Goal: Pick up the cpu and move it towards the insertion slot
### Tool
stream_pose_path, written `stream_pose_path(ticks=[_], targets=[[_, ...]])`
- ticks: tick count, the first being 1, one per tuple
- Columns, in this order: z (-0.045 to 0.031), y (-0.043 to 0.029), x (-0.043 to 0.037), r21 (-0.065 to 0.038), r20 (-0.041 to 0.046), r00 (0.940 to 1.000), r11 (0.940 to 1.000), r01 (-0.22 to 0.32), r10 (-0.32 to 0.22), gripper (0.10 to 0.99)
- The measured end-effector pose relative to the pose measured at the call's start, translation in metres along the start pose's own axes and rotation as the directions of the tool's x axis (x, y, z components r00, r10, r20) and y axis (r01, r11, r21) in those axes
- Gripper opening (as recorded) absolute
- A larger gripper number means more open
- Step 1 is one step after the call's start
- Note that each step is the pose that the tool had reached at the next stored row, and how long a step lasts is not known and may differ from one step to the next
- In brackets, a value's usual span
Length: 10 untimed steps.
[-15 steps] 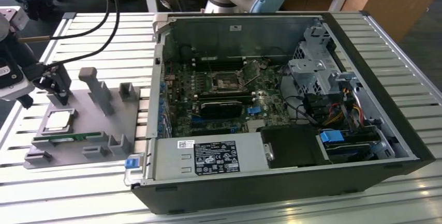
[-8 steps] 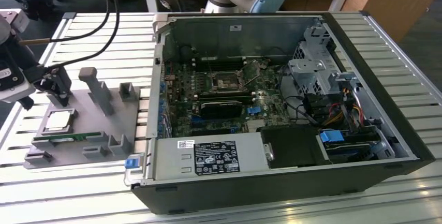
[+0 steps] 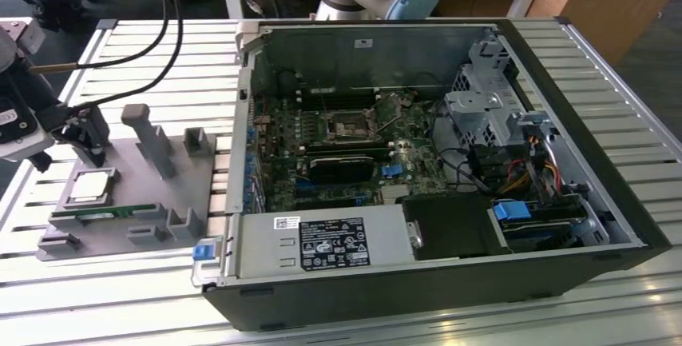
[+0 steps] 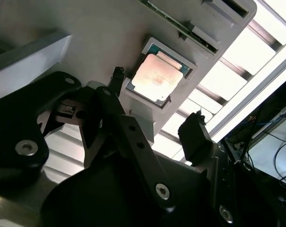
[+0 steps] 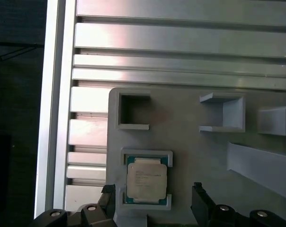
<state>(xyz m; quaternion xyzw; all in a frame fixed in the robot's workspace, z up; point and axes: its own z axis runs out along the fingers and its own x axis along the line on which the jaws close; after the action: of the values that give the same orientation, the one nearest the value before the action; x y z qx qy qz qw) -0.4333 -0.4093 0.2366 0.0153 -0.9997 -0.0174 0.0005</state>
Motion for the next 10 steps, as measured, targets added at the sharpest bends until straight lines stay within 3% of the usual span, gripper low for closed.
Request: stream_pose_path(ticks=[10], targets=[[0.0164,-0.0048,0.0024,-0.005,0.0004,1.0,1.0,0.001,-0.001,0.741]])
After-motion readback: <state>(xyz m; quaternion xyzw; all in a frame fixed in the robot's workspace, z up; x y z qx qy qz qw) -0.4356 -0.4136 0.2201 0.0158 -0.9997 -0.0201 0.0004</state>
